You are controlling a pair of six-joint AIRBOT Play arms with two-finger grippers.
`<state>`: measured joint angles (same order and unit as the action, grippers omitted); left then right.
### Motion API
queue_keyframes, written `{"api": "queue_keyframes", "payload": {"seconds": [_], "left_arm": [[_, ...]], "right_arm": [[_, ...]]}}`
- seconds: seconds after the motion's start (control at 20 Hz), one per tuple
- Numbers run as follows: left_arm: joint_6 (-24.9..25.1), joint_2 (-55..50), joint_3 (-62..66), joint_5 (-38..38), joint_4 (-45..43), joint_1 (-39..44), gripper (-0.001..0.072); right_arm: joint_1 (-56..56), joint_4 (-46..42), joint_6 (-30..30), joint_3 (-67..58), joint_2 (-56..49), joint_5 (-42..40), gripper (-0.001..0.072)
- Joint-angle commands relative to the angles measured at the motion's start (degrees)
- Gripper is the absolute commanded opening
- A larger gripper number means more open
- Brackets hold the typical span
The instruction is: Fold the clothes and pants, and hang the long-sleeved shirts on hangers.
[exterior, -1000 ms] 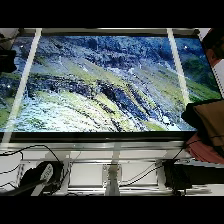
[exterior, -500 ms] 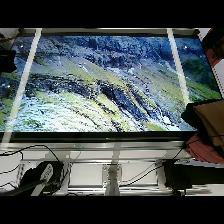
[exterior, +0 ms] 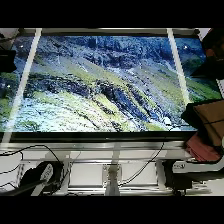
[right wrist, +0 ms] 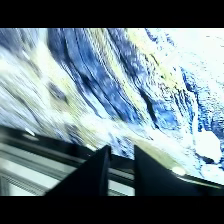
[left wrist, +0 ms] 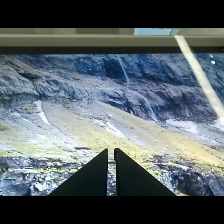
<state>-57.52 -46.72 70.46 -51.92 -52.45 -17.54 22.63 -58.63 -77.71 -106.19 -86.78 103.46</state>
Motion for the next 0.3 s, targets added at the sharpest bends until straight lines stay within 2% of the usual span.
{"api": "queue_keyframes", "payload": {"seconds": [0.0, 0.05, 0.1, 0.15, 0.25], "left_arm": [[0.02, 0.02, -0.02, 0.0, -0.02, -0.07, 0.0087], [0.02, 0.02, -0.02, 0.0, -0.02, -0.07, 0.0087], [0.02, 0.02, -0.02, 0.0, -0.02, -0.07, 0.0087], [0.0, 0.02, -0.02, 0.0, -0.02, -0.07, 0.0087], [0.0, 0.02, -0.02, 0.0, -0.02, -0.07, 0.0087]], "right_arm": [[-14.25, -23.82, 1.31, -0.24, 0.0, -4.79, 0.0011], [-15.98, -30.99, -5.33, -0.24, 0.0, -7.04, 0.0011], [-16.81, -34.47, -10.62, -0.24, 0.0, -8.39, 0.0011], [-16.83, -34.34, -12.79, -0.24, 0.0, -8.74, 0.0011], [-16.83, -33.11, -12.85, -0.24, 0.0, -8.74, 0.0012]]}}
